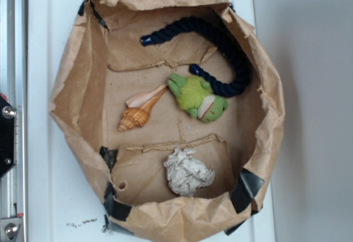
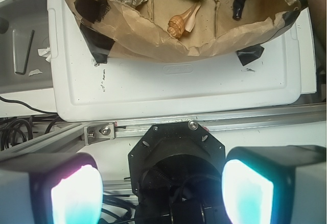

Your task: Grab the white paper.

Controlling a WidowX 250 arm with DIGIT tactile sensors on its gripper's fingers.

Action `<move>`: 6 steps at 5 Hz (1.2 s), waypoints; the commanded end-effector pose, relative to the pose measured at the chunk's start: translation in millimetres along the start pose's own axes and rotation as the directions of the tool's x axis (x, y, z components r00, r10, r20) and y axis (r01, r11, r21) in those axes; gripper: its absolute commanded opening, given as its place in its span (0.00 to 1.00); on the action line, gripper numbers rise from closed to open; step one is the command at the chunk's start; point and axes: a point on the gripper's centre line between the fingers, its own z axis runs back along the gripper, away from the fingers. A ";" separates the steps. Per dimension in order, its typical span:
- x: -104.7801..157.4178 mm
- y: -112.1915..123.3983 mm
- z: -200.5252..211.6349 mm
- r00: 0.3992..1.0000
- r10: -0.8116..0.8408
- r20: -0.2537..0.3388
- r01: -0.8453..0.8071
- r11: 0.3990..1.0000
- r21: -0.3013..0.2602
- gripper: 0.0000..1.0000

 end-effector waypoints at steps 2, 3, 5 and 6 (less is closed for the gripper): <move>31.6 -8.6 -3.6 0.995 0.099 -0.004 -0.099 0.995 0.016 1.00; 58.3 -19.2 -9.6 0.993 0.121 -0.003 -0.121 0.992 0.026 1.00; 95.0 10.5 -30.2 0.983 -0.058 0.172 0.060 0.998 -0.008 1.00; 116.7 33.3 -42.6 0.981 -0.067 0.184 0.071 0.997 -0.013 1.00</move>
